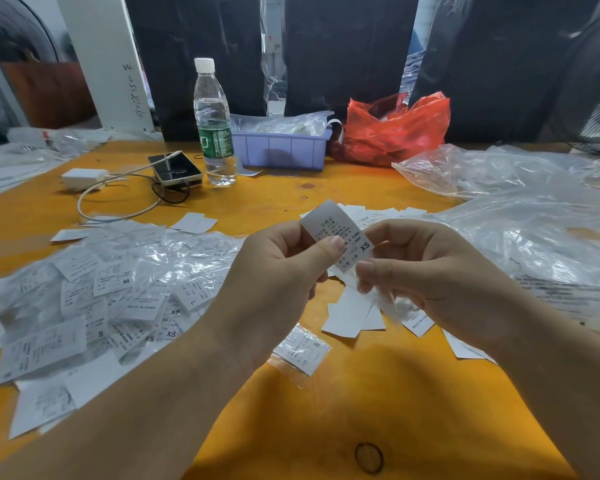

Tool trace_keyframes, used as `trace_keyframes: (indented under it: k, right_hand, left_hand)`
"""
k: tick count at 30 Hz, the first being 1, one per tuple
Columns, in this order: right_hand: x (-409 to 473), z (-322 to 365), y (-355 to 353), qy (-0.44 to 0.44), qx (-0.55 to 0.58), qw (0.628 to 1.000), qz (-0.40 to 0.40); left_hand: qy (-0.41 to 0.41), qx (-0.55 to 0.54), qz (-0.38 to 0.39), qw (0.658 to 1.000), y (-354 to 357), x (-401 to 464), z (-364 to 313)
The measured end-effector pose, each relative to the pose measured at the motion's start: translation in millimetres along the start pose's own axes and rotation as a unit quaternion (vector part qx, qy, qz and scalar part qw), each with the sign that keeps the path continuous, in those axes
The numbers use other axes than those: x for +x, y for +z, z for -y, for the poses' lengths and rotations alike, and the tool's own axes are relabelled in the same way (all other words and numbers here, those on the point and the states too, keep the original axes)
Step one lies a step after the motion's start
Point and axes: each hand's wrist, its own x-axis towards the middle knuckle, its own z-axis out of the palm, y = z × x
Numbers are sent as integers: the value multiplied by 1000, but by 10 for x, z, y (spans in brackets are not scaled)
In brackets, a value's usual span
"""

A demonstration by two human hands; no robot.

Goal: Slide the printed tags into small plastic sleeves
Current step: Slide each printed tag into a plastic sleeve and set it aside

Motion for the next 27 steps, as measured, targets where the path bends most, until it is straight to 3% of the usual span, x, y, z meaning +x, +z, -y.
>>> trace_keyframes:
  k: [27]
  right_hand:
    - [8,-18,-44,-11,13,999,-48]
  left_hand:
    - [-44,0,19,999,-27,31,24]
